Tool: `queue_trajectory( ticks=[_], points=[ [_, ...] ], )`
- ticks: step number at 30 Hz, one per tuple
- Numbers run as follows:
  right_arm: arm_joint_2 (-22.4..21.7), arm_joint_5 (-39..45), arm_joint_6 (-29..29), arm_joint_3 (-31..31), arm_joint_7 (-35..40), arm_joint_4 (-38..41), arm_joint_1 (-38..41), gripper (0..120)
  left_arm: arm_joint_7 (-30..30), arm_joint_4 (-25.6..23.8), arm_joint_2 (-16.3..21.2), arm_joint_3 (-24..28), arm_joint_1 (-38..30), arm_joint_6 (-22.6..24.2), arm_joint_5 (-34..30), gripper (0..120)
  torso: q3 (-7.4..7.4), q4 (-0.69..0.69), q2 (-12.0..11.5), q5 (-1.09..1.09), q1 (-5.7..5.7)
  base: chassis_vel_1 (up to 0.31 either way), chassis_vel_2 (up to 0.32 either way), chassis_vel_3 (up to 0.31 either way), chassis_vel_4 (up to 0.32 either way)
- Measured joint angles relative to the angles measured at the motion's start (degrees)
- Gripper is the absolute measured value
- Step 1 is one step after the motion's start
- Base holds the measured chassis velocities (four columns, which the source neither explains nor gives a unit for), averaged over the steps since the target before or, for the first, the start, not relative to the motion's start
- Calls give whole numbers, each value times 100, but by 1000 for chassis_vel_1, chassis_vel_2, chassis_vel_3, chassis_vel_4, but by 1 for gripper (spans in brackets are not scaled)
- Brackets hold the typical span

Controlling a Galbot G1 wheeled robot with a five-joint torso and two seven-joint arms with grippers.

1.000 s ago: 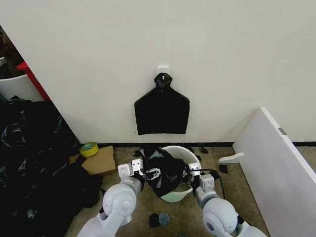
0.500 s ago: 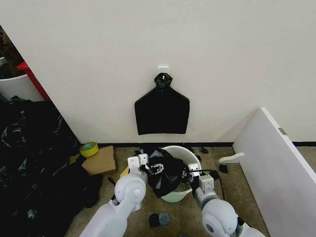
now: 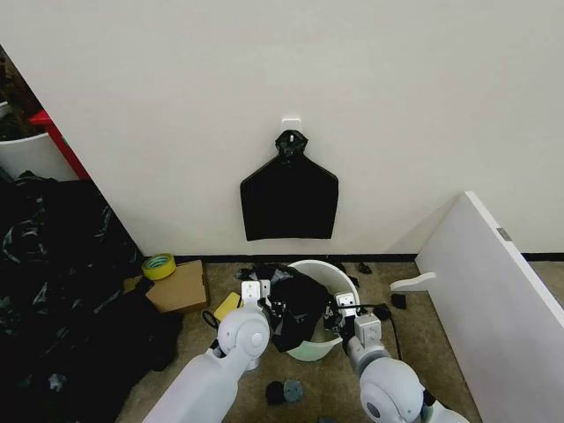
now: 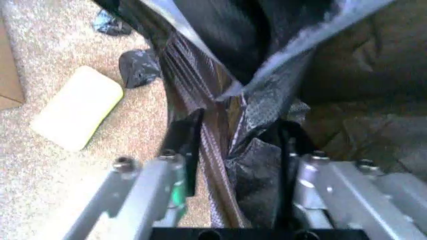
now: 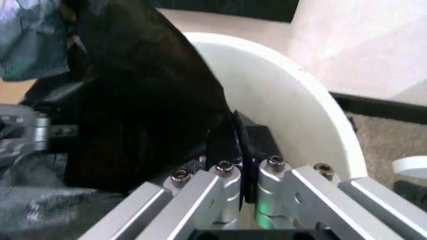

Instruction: Place the garbage bag over the trash bin.

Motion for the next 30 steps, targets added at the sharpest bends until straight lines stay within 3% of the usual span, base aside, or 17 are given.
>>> queue_trajectory(
  ticks=[6, 17, 24, 28, 30],
  points=[
    [-20, -185, 170, 9, -65, -25, 9, 0, 30, -163, 142, -171, 97, -46, -164, 7, 0, 1, 0, 0, 0, 0, 0, 0, 0],
    [-7, -303, 903, 288, -420, -58, 100, 0, 288, -722, 466, -456, 557, -198, -74, 5, 0, 1, 0, 0, 0, 0, 0, 0, 0],
    [-90, -341, 1143, 570, -646, -97, 145, 0, 819, -1336, 790, -565, 1175, -245, 714, 5, 0, 0, 0, -1, -1, 0, 0, 0, 0],
    [-167, -155, 1003, 803, -542, -220, 160, 0, 1310, -1726, 1139, -769, 1622, -545, 1620, 5, 0, 1, 0, 0, -1, 0, 0, 0, 0],
    [-182, -72, 953, 829, -489, -238, 150, 0, 1393, -1808, 1215, -822, 1715, -650, 1784, 5, 0, 0, 0, 1, -1, 0, 0, 0, 0]
  ],
)
